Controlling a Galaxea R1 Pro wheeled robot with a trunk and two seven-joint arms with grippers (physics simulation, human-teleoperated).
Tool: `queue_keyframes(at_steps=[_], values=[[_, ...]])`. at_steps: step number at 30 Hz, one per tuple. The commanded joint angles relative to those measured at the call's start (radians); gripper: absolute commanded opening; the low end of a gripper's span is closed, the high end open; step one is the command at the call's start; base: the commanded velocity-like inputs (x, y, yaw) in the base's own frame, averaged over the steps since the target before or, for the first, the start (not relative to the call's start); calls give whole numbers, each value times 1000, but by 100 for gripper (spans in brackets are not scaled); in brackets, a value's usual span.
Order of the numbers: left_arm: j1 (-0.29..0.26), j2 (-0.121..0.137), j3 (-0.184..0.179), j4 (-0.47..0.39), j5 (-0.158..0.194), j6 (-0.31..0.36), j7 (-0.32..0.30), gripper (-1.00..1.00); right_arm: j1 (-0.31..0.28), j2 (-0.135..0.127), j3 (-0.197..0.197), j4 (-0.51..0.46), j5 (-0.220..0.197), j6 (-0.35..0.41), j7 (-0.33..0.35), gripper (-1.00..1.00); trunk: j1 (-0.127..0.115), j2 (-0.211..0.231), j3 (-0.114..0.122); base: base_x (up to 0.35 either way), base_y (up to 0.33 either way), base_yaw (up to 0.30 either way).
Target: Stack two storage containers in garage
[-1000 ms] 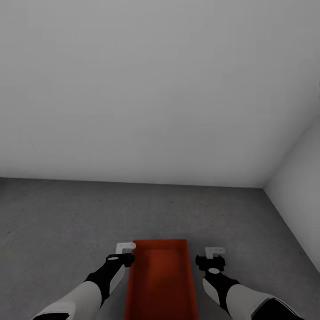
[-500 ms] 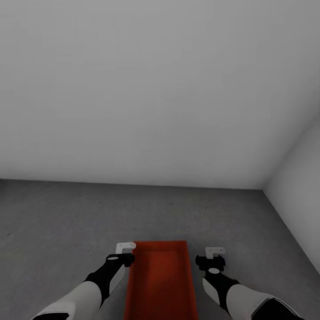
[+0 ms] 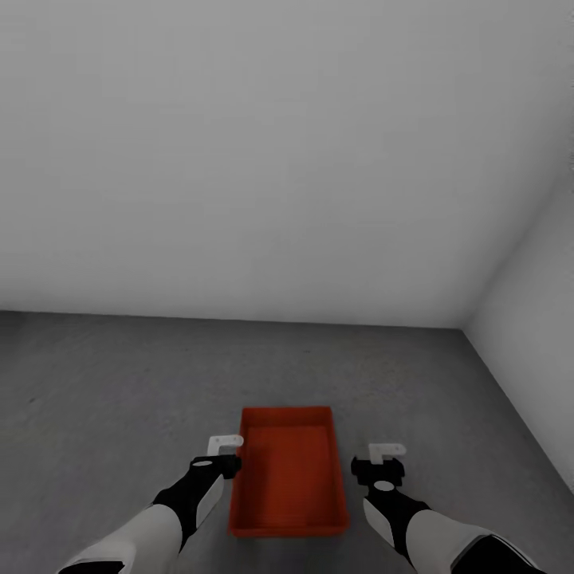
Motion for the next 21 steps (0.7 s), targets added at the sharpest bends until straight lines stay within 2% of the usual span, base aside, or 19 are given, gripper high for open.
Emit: queue_keyframes(at_steps=[1,8,21], values=[[0,-1,7,-2,-4,6,1,100,-1,0,8,1,-10,-4,-3,100,-1,-1,-1,-344,0,0],[0,-1,6,-2,-4,5,1,100,-1,0,8,1,-10,-5,-3,100,-1,-1,-1,-296,0,0],[0,-1,5,-2,-3,4,1,100,-1,0,8,1,-10,-6,-5,100,-1,-1,-1,-31,0,0]])
